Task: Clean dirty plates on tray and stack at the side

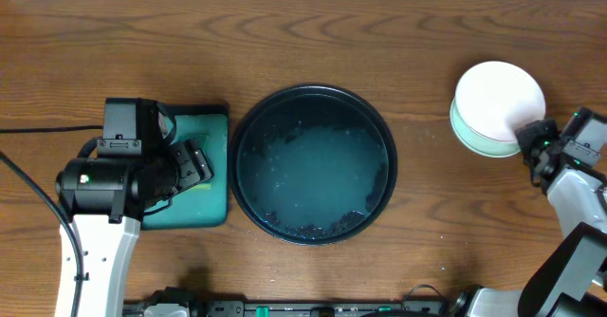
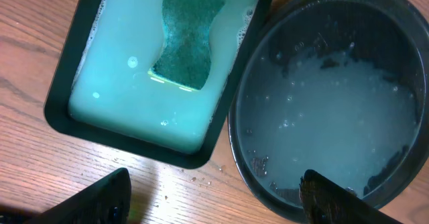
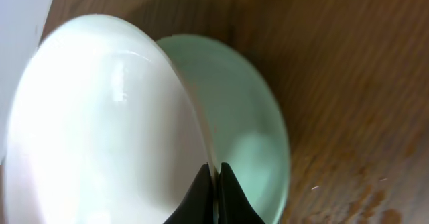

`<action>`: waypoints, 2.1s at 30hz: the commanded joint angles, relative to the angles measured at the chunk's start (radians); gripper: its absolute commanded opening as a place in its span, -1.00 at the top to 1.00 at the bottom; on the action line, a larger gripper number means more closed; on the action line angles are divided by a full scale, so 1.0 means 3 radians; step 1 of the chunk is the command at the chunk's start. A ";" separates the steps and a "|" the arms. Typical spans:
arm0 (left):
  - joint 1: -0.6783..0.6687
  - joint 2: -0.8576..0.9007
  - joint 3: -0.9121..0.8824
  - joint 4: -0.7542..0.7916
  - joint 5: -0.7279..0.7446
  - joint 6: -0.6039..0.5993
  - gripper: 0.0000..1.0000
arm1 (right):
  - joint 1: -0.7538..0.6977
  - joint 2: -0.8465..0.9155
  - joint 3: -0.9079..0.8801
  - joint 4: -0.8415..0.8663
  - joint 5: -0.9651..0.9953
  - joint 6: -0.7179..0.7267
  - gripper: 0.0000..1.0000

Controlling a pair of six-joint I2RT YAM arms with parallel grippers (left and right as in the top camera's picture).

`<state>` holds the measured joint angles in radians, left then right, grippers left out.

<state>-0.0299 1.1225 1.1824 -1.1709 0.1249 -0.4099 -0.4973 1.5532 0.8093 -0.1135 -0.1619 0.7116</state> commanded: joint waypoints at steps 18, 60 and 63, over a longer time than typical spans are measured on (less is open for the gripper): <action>-0.0001 0.0003 -0.0001 -0.0027 -0.0017 0.0065 -0.61 | 0.0132 0.0191 0.0043 -0.0071 0.0495 -0.0003 0.97; -0.0001 -0.1134 0.0734 -0.0299 -0.0280 0.0519 -0.62 | 0.0243 -0.0788 0.1157 -0.1198 -0.0014 -0.1428 -0.99; -0.0001 -0.1516 0.0734 -0.0413 -0.0280 0.0519 -0.61 | 0.0243 -0.0788 0.1157 -0.1205 -0.0014 -0.1427 -0.99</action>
<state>-0.0299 0.7486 1.3945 -1.2678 0.0525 -0.2821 -0.4408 1.3212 1.1442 -0.4744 -0.1612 0.3023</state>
